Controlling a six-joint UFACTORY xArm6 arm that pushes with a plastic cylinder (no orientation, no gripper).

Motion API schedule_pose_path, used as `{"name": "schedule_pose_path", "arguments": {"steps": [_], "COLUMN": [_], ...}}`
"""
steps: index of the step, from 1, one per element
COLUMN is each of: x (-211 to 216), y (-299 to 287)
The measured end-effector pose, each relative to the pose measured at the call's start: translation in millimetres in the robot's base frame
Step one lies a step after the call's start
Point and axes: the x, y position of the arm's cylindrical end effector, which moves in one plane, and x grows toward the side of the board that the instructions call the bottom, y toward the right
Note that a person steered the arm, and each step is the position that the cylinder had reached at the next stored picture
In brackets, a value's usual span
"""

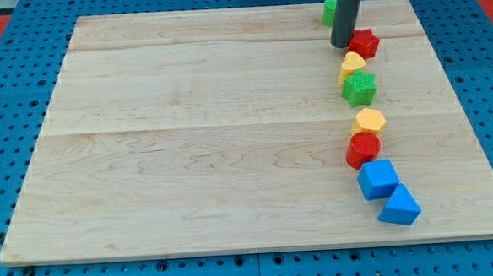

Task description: Push the red star right a bit

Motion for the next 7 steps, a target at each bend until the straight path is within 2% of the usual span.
{"name": "schedule_pose_path", "arguments": {"steps": [4,5,7], "x": [1,-13,-13], "y": [-22,-30,-9]}}
